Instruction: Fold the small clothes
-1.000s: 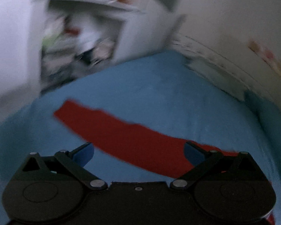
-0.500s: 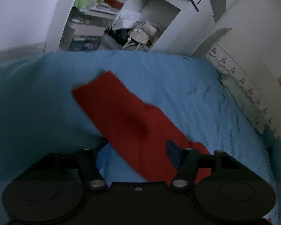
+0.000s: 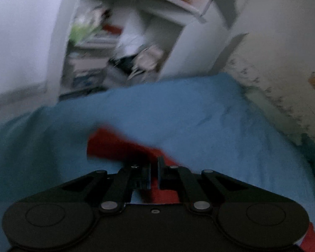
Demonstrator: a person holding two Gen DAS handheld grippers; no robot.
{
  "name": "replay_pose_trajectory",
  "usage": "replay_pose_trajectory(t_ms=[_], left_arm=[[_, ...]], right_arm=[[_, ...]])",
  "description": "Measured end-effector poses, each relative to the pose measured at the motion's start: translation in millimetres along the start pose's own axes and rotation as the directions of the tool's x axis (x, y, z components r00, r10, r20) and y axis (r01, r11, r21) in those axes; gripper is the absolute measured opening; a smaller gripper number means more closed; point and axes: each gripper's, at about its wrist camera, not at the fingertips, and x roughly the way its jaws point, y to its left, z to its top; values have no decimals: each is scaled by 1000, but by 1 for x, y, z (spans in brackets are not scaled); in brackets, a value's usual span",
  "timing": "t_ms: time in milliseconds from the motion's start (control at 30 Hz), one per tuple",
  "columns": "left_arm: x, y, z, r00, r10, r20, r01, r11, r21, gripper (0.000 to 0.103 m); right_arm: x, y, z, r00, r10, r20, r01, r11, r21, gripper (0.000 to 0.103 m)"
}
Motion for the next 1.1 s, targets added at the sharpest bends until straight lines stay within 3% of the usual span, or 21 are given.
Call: replay_pose_trajectory(t_ms=[100,200,333,433,533,633,767,900,933,967,1033,1100], left_arm=[[-26,-45,9,995,-88,44,85,994,63,4],[-54,-107,3,977,-211,26,205,969,139,4],[-77,-199,-33,922,-384,-55,386,894,228,4],[-75,-262,-78,879,-450,-157,477,843,249,4],[-56,-310,-134,844,-453,-289,524,812,258,4],[-32,-340,-197,825,-408,-391,532,795,292,4],[-5,-347,-251,833,-328,-447,497,797,342,4],[-9,-347,-259,839,-332,-432,496,793,354,8],[-11,-348,-256,833,-337,-439,504,790,350,22],[-14,-346,-255,825,-345,-448,515,785,344,47],[-29,-339,-245,822,-365,-438,527,779,340,77],[-51,-325,-231,843,-370,-392,511,779,364,91]], right_arm=[[-13,-13,5,999,-13,30,13,1000,7,103],[-31,-32,8,997,-28,68,26,999,24,103],[-57,-62,8,992,-57,115,52,997,50,103],[-74,-90,5,987,-95,130,87,994,65,103],[-86,-115,0,982,-139,130,131,989,67,103],[-94,-141,-6,977,-179,115,173,983,57,103],[-98,-174,-17,976,-198,85,193,979,62,103],[-95,-191,-25,976,-202,81,198,979,53,103],[-94,-193,-26,976,-202,82,198,979,56,103],[-94,-193,-27,975,-203,84,199,978,58,103],[-94,-193,-24,974,-204,96,199,978,59,103],[-95,-189,-19,972,-203,117,198,979,53,103]])
